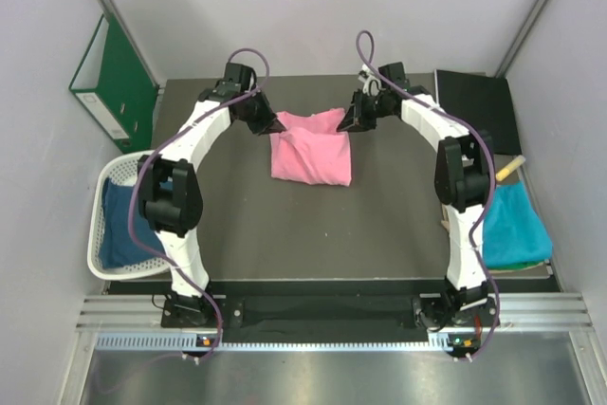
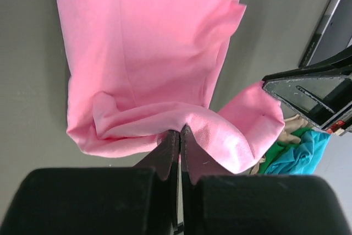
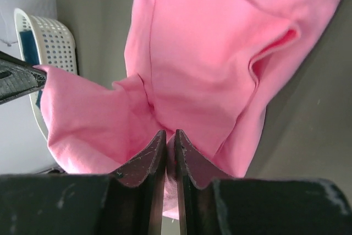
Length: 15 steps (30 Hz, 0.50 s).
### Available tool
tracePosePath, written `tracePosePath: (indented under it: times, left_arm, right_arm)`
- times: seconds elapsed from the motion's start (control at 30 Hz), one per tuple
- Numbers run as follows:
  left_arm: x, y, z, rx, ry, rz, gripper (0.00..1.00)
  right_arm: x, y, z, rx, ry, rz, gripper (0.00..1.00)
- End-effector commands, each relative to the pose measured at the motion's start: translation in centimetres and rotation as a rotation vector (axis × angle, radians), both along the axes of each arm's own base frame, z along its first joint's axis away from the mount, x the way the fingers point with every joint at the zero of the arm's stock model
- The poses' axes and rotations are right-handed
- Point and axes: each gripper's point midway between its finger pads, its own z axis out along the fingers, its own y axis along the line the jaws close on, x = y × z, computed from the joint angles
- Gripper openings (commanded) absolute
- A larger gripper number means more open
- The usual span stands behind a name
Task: Fold and stack the t-shirts
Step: Fold the long partially folded tshirt into a neat square
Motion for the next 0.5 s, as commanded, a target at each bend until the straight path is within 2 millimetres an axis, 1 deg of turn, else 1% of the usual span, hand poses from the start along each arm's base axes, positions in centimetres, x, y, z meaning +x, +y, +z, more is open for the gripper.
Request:
tracePosePath:
  times: [0.0,0.03,0.07,0.1,0.13,0.17,0.2,0.23,0.27,0.3,0.33,0.37,0.4,0.43,0.47]
  left_arm:
    - [3.7,1.3,2.3,-0.014,-0.126,0.053,0.0]
    - [4.3,1.5,1.9,-0.02,-0.125,0.059,0.0]
    - [4.7,1.6,1.7,-0.027,-0.124,0.062,0.0]
    - [5.1,1.9,1.7,-0.036,-0.127,0.064,0.0]
    - [5.8,1.9,1.5,-0.046,-0.137,0.064,0.0]
    - [6.2,2.1,1.3,-0.048,-0.14,0.065,0.0]
    - [6.6,2.4,1.1,-0.053,-0.141,0.069,0.0]
    - [7.4,2.4,0.7,-0.059,-0.145,0.072,0.0]
    - [7.8,2.5,0.5,-0.065,-0.147,0.079,0.0]
    - [8.4,2.9,0.2,-0.07,-0.149,0.089,0.0]
    - [9.1,2.8,-0.5,-0.081,-0.143,0.087,0.0]
    - [9.7,2.9,-0.8,-0.09,-0.146,0.094,0.0]
    - [10.3,3.1,-1.2,-0.094,-0.142,0.099,0.0]
    - [11.3,3.1,-2.0,-0.103,-0.139,0.094,0.0]
    - [11.8,3.0,-2.2,-0.114,-0.142,0.089,0.0]
  right_arm:
    - [5.2,1.0,4.5,0.125,-0.192,-0.053,0.13]
    - [6.2,1.2,5.6,0.138,-0.23,-0.064,0.13]
    - [6.8,1.2,5.8,0.142,-0.242,-0.074,0.13]
    - [7.6,1.2,5.2,0.144,-0.233,-0.093,0.13]
    - [8.6,1.4,6.2,0.158,-0.271,-0.104,0.13]
    - [9.3,1.4,5.6,0.16,-0.267,-0.116,0.14]
    - [10.1,1.3,5.8,0.162,-0.272,-0.146,0.15]
    - [11.1,1.4,6.9,0.176,-0.314,-0.157,0.16]
    - [11.9,1.3,6.1,0.172,-0.311,-0.177,0.18]
    - [12.7,1.1,6.0,0.17,-0.311,-0.212,0.22]
    - [13.6,1.1,6.9,0.182,-0.338,-0.226,0.26]
    - [14.3,1.0,5.5,0.185,-0.31,-0.25,0.28]
    - [15.0,0.8,5.4,0.181,-0.315,-0.275,0.31]
    - [15.6,0.5,5.4,0.186,-0.327,-0.292,0.31]
    - [16.1,0.1,4.2,0.179,-0.314,-0.31,0.32]
